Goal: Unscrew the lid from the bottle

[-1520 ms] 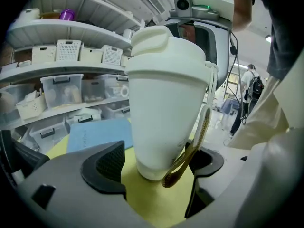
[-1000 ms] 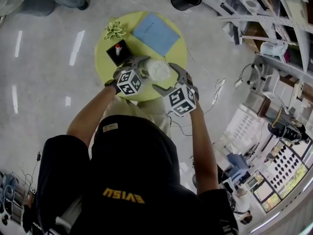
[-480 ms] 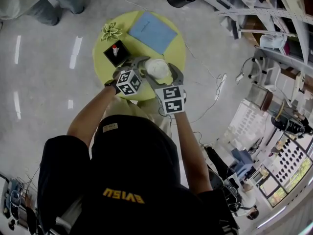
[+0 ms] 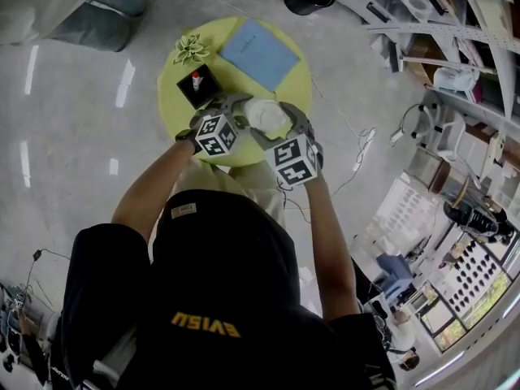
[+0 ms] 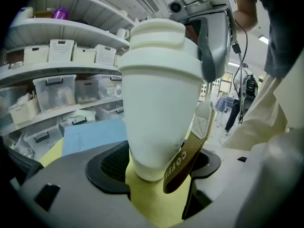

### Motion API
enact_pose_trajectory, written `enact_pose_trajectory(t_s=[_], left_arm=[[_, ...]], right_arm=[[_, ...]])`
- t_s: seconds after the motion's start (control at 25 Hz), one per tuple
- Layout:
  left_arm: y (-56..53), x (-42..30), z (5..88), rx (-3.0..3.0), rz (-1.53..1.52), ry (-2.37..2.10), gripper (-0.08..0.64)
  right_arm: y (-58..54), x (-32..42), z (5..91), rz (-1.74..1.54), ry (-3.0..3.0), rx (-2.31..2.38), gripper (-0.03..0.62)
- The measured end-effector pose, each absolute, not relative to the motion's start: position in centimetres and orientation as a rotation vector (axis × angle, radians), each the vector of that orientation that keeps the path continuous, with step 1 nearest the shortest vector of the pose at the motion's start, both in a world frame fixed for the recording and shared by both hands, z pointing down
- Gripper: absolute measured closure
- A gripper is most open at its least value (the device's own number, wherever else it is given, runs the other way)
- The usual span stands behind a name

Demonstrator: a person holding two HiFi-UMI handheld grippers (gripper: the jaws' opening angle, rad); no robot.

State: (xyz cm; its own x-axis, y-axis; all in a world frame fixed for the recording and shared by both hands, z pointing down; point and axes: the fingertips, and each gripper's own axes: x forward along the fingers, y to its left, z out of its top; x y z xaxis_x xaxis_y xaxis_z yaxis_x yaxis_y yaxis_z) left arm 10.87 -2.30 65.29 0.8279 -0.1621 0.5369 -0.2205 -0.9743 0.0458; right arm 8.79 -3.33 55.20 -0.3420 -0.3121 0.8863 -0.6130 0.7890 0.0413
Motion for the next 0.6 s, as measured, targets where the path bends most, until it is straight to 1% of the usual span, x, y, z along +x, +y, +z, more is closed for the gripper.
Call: enact_pose_trajectory(t_s=[0.36,0.6], left_arm=[[-2.29,10.64,65.68,2.853,0.835,-0.296,0.206],[-2.23,10.72,65.68,2.836,0.834,-0.309,0.207]], right_arm=[[-2.69,8.24,55.65,0.119,-1.920,0.296,0.207],[-2.43,8.38,55.48,0.067,-1.936,0.242,0.204]])
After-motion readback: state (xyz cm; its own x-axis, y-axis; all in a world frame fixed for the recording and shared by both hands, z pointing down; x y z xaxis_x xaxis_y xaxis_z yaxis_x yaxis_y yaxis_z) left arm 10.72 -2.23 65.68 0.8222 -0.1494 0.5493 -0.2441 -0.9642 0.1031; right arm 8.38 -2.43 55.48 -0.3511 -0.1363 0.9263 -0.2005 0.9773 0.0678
